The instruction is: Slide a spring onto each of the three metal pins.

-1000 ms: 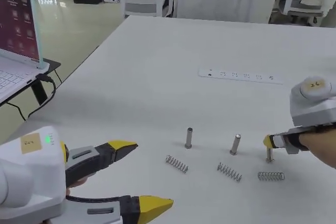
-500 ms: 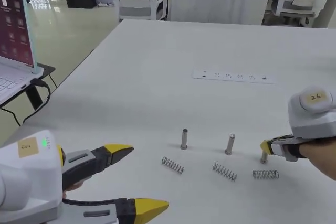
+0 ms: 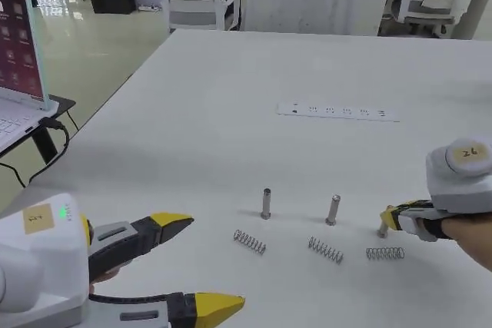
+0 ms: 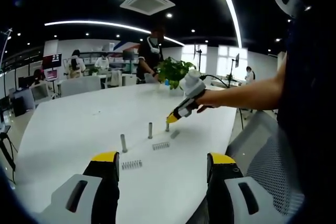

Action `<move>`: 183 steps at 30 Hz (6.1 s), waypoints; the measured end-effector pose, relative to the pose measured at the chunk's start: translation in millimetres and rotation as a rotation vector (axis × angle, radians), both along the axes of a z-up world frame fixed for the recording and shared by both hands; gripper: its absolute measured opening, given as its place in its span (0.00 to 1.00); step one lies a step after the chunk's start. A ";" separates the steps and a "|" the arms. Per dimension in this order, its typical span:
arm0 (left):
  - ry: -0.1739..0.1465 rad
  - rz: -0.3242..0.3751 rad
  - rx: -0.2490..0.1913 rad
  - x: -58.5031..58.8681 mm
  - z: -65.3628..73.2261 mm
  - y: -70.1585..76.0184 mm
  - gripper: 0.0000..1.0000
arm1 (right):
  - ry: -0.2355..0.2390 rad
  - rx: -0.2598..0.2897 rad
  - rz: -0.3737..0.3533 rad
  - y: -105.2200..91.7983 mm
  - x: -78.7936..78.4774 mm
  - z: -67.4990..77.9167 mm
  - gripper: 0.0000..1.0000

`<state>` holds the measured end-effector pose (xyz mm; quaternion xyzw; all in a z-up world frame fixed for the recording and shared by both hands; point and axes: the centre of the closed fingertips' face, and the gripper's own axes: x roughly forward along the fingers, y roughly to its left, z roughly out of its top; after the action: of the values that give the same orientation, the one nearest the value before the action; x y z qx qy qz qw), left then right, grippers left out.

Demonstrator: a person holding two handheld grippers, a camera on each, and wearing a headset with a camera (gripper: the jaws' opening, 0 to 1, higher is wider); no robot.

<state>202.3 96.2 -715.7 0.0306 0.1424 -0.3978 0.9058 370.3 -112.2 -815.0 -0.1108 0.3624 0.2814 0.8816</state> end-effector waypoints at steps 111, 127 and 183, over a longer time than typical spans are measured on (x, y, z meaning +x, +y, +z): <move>0.017 -0.006 0.015 -1.6 -4.4 -0.7 0.61 | 0.110 -0.160 0.369 -11.0 -74.4 -42.2 0.09; 0.030 -0.036 0.027 -4.6 -7.8 -5.7 0.61 | 0.112 -0.126 0.314 -12.4 -70.7 -39.7 0.08; 0.009 -0.272 0.019 59.0 0.5 -91.1 0.52 | -0.024 -0.104 0.627 71.2 -99.5 62.4 0.08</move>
<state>261.3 5.2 -715.2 0.0563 0.1450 -0.5157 0.8426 270.8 -41.1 -752.6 -0.2652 0.3139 0.5193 0.7493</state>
